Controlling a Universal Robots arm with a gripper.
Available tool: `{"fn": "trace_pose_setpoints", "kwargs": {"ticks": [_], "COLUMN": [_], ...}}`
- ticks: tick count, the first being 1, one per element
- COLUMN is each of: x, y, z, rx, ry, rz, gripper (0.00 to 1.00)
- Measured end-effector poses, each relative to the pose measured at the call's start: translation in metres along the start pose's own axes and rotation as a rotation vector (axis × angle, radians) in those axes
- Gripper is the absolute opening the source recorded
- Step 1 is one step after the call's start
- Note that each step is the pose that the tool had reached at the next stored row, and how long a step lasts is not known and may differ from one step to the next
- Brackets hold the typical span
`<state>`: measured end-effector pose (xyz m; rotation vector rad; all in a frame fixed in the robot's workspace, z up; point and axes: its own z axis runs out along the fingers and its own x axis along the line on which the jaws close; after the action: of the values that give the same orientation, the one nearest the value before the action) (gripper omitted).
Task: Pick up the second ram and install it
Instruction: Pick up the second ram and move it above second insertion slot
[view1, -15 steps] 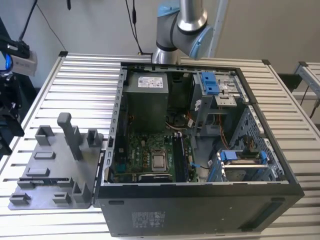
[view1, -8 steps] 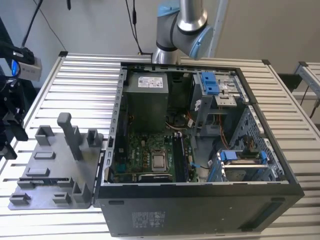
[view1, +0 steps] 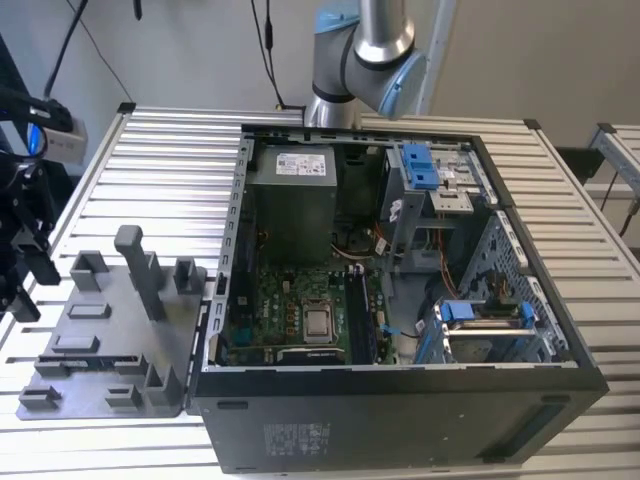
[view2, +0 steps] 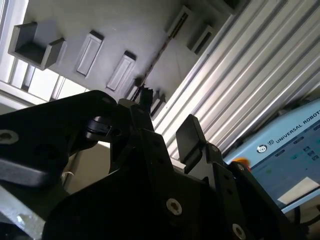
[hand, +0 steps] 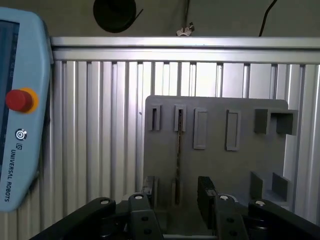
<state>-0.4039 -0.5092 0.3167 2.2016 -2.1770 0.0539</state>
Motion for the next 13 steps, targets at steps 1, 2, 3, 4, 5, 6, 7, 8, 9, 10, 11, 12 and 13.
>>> {"fn": "trace_pose_setpoints", "kwargs": {"ticks": [1, 2, 3, 4, 5, 6, 7, 8, 9, 10, 11, 12, 13], "x": [0.0000, 0.0000, -0.0001, -0.0001, -0.0002, -0.0002, -0.0002, -0.0002, -0.0002, -0.0002, -0.0002, -0.0002, -0.0002], "y": [-0.0002, -0.0005, -0.0005, -0.0006, -0.0006, -0.0006, -0.0006, -0.0006, -0.0006, -0.0006, -0.0006, -0.0006, -0.0006], "z": [0.0003, 0.0008, 0.0014, 0.0025, 0.0028, 0.0027, 0.0027, 0.0027, 0.0027, 0.0027, 0.0027, 0.0027, 0.0027], "rx": [0.0002, 0.0004, 0.0003, 0.0005, 0.0005, 0.0004, 0.0005, 0.0005, 0.0004, 0.0005, 0.0005, 0.0005, 0.0004], "ry": [-0.0001, -0.0002, -0.0002, -0.0003, -0.0002, -0.0001, -0.0001, -0.0001, -0.0001, -0.0001, -0.0001, -0.0001, -0.0011], "rz": [0.000, -0.001, -0.001, -0.002, -0.002, -0.002, -0.002, -0.002, -0.002, -0.002, -0.002, -0.002, -0.002], "gripper": [0.48, 0.48, 0.48, 0.48, 0.48, 0.48, 0.48, 0.48, 0.48, 0.48, 0.48, 0.48, 0.48]}}
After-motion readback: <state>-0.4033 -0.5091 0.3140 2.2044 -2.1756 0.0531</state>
